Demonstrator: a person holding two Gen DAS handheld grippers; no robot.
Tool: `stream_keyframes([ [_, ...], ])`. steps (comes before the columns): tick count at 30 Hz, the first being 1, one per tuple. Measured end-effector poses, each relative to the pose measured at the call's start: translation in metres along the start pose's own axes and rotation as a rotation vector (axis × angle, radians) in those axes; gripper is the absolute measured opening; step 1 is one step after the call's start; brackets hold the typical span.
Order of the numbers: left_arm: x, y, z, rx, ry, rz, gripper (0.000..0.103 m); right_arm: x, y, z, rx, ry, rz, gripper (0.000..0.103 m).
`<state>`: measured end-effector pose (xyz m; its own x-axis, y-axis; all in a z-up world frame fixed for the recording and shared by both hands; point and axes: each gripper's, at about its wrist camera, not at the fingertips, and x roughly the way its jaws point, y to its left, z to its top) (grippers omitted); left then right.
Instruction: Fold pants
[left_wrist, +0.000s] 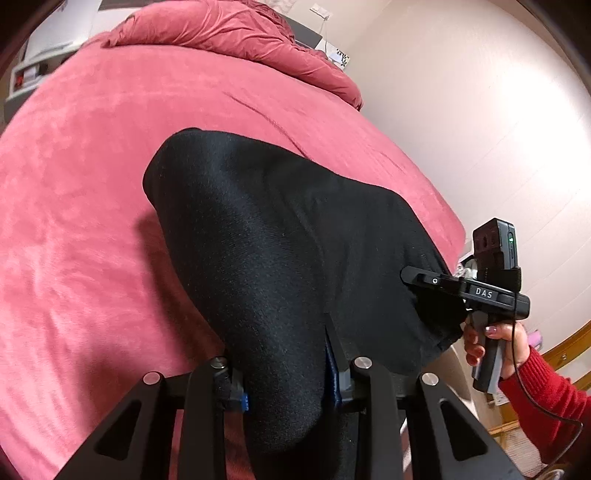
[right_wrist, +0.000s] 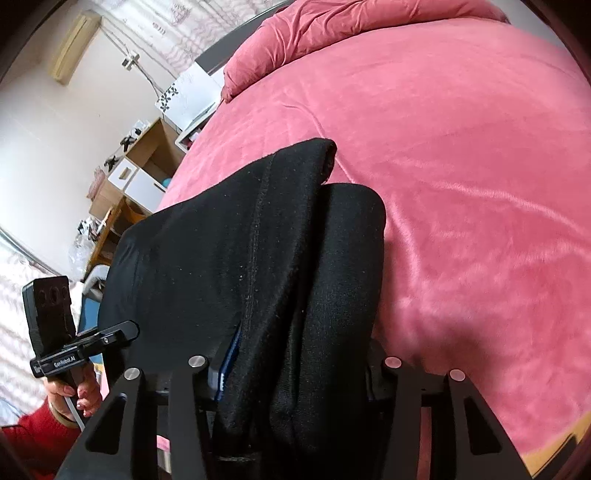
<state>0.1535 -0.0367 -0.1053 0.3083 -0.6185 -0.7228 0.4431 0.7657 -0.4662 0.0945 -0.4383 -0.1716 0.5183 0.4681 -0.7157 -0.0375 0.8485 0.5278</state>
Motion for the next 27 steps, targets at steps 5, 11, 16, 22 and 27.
stream_keyframes([
  [5,-0.016,-0.01,0.008,0.024,-0.022,0.039,0.029,0.0,0.007,0.001,0.023,-0.021,0.037,0.051],
  [11,-0.044,-0.004,0.015,0.031,-0.065,0.103,0.029,0.009,0.027,0.009,0.011,-0.04,0.085,0.051],
  [16,-0.062,0.013,0.021,0.004,-0.095,0.132,0.029,0.021,0.042,0.023,0.006,-0.052,0.114,0.051],
  [22,-0.067,0.03,0.036,-0.021,-0.121,0.159,0.029,0.037,0.052,0.04,0.039,-0.072,0.147,0.051],
  [27,-0.066,0.048,0.05,-0.038,-0.133,0.182,0.029,0.053,0.064,0.055,0.014,-0.066,0.139,0.051],
])
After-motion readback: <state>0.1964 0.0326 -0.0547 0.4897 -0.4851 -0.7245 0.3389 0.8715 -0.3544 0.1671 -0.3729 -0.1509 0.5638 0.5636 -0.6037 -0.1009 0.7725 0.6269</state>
